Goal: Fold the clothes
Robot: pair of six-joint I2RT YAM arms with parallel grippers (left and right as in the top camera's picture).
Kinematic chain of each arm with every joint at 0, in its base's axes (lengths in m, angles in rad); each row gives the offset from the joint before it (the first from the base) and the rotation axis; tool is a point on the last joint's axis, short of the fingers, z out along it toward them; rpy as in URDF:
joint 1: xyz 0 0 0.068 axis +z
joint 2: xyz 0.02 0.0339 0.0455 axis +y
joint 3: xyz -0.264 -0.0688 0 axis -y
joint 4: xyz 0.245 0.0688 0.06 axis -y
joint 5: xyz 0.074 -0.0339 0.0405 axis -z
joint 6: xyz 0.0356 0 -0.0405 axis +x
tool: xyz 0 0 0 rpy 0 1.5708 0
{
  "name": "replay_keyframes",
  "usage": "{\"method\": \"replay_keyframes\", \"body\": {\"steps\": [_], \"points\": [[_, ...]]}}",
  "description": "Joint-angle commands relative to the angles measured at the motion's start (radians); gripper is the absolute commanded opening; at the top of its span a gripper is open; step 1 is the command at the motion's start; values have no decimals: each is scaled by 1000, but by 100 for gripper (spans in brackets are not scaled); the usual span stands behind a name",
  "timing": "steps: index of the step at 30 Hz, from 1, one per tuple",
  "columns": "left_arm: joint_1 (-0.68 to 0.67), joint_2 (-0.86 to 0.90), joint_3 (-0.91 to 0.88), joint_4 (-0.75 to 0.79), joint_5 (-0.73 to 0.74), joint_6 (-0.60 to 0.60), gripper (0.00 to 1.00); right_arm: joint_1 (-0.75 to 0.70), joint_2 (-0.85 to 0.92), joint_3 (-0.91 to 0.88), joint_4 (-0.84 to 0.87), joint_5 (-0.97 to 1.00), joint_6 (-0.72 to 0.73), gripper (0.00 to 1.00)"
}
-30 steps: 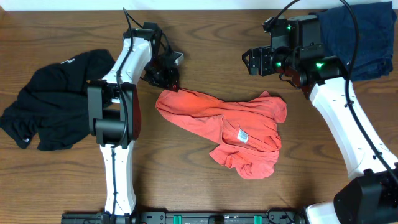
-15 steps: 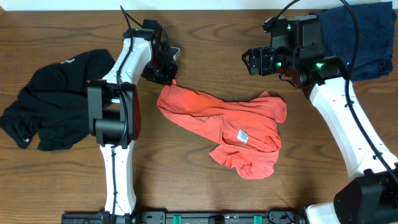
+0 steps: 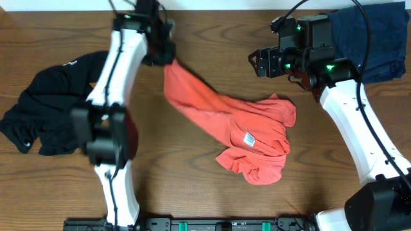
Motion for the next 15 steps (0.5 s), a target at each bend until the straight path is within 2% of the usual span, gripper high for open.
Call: {"method": "replay_keyframes", "body": {"steps": [1, 9, 15], "points": [[5, -185, 46, 40, -13, -54, 6, 1, 0, 3, 14, -52, -50, 81], [4, -502, 46, 203, -8, -139, 6, 1, 0, 3, 66, -100, -49, 81], [2, -661, 46, 333, 15, -219, 6, 1, 0, 3, 85, -180, -83, 84]]}}
